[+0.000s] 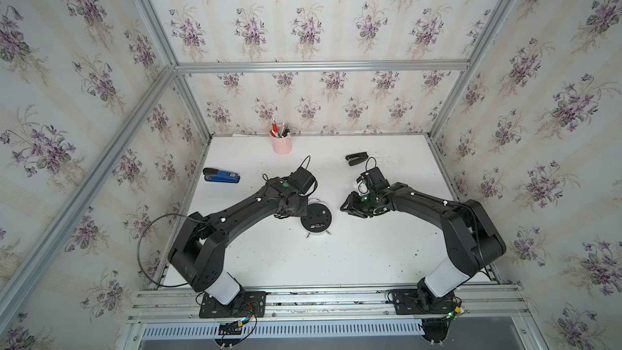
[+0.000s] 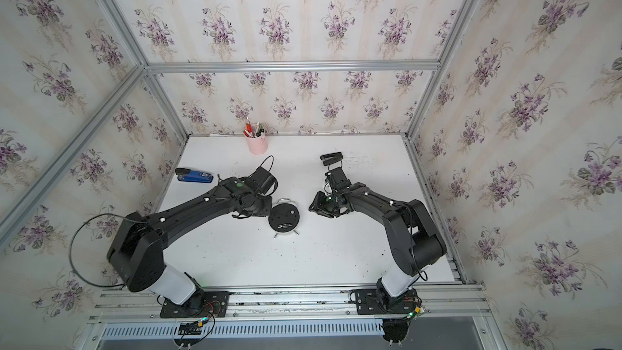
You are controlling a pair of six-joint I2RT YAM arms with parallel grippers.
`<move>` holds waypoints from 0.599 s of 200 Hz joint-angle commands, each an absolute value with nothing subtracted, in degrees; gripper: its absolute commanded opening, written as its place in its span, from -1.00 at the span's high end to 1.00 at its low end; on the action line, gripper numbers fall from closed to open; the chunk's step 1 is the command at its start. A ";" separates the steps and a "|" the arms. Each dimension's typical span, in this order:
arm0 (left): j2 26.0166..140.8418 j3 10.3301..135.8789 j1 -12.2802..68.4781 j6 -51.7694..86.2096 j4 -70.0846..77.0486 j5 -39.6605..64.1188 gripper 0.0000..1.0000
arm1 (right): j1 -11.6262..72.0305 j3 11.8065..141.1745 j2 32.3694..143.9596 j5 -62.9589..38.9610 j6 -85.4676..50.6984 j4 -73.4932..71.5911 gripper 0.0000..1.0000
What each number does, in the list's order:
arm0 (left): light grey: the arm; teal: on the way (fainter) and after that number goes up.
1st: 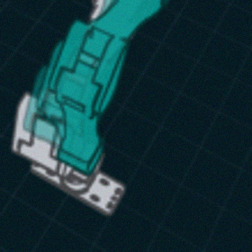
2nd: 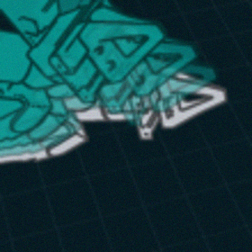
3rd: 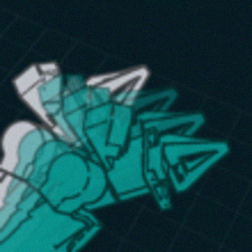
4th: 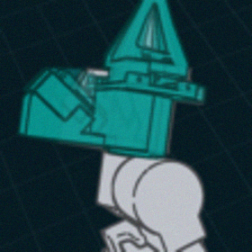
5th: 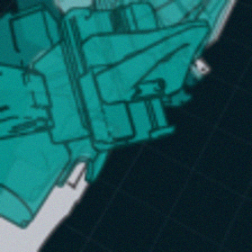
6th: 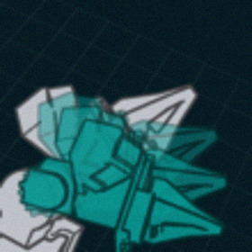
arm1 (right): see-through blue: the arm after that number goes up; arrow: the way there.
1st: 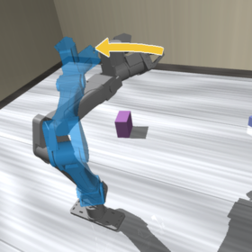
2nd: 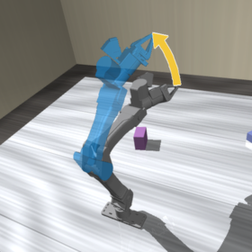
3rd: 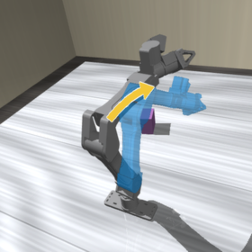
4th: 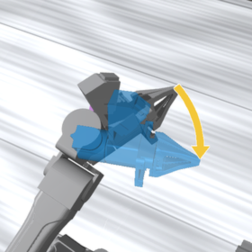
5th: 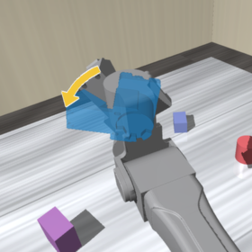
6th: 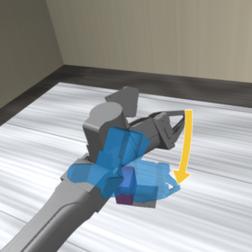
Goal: Remove the battery from the alarm
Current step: Adjust the alarm at the center of the board.
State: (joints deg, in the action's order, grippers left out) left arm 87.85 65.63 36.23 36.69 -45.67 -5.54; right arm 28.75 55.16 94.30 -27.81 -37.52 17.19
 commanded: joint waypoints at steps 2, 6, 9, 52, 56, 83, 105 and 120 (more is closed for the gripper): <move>80.00 64.05 34.87 34.97 -50.58 -6.38 1.00 | 31.55 60.23 96.24 -29.59 -32.74 18.22 -0.01; 78.27 63.83 34.89 34.72 -50.84 -6.22 1.00 | 33.09 61.44 96.88 -29.45 -31.98 18.90 -0.02; 77.14 63.80 34.89 34.57 -51.02 -5.88 1.00 | 33.58 62.04 97.32 -29.49 -31.51 19.12 -0.02; 69.70 62.92 34.78 34.46 -55.55 -2.59 1.00 | 35.76 63.33 101.23 -28.83 -30.38 19.47 0.32; 69.31 62.32 34.78 34.64 -55.46 -2.29 1.00 | 35.79 63.27 101.40 -28.66 -30.47 19.47 0.35; 67.71 59.66 34.80 35.97 -55.92 -1.62 1.00 | 36.07 62.91 101.83 -27.60 -30.31 19.68 0.40; 66.45 58.16 34.80 36.40 -55.43 -1.12 1.00 | 36.43 61.75 101.56 -28.08 -30.85 17.99 0.40; 66.25 57.92 34.80 36.43 -54.97 -0.05 1.00 | 36.86 61.36 102.23 -28.72 -31.35 17.07 0.42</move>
